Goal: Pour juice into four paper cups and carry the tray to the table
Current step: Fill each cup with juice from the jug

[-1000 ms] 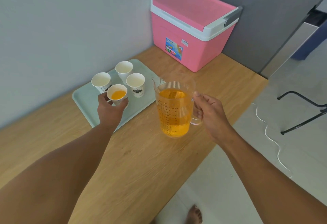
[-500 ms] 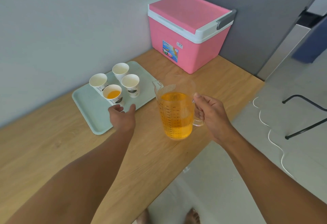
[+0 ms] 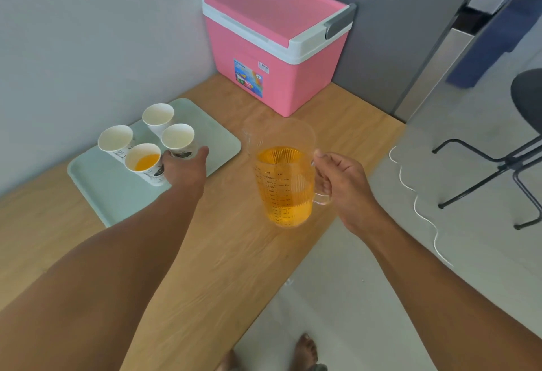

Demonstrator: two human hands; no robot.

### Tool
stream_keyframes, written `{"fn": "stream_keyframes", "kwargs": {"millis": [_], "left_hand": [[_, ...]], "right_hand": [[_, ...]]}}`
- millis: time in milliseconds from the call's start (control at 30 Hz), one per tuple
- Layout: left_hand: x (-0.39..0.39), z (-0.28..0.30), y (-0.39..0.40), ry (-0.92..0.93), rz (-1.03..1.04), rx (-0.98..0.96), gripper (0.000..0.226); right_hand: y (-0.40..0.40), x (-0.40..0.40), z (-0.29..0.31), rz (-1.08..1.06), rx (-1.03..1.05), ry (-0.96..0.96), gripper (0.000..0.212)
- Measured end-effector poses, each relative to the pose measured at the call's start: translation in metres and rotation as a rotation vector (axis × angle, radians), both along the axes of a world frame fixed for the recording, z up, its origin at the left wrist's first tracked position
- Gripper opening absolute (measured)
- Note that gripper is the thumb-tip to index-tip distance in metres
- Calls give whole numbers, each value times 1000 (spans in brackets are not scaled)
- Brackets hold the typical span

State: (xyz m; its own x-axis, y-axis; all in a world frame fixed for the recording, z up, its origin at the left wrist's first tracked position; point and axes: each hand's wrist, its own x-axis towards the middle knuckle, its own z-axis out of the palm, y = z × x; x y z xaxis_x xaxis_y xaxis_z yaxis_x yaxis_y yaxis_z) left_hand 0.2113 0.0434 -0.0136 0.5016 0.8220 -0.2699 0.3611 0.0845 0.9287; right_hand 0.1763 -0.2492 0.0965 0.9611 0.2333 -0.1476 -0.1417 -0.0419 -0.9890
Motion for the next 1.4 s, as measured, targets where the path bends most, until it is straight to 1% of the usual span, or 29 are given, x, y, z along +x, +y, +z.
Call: {"fn": "stream_keyframes", "kwargs": {"millis": [67, 200, 400, 567, 767, 900, 1067, 1167, 1233, 1333, 1400], "left_hand": [[8, -3, 6, 2, -14, -1, 72], [20, -7, 16, 24, -6, 45, 85], [26, -6, 20, 44, 12, 100, 85], [14, -2, 3, -83, -77, 198, 79], [-21, 3, -14, -108, -199, 274, 74], [-51, 3, -19, -101, -243, 280, 75], [-89, 5, -22, -80, -293, 276, 68], [-107, 7, -21, -68, -315, 284, 63], [-117, 7, -20, -51, -319, 307, 64], [-127, 5, -19, -40, -343, 360, 67], [-130, 3, -20, -19, -380, 394, 71]], "right_hand": [[2, 2, -1, -18, 2, 6, 53], [5, 6, -3, -39, 13, 20, 47], [7, 10, -5, -37, -5, 20, 43], [12, 12, -1, -10, -30, 3, 45], [25, 19, 8, 107, -87, -51, 46], [37, 22, 19, 216, -190, -96, 64], [57, 19, 30, 307, -390, -175, 64], [66, 16, 33, 355, -496, -178, 66], [70, 14, 33, 368, -542, -167, 62], [73, 9, 34, 390, -598, -180, 48], [72, 5, 36, 402, -611, -183, 48]]}}
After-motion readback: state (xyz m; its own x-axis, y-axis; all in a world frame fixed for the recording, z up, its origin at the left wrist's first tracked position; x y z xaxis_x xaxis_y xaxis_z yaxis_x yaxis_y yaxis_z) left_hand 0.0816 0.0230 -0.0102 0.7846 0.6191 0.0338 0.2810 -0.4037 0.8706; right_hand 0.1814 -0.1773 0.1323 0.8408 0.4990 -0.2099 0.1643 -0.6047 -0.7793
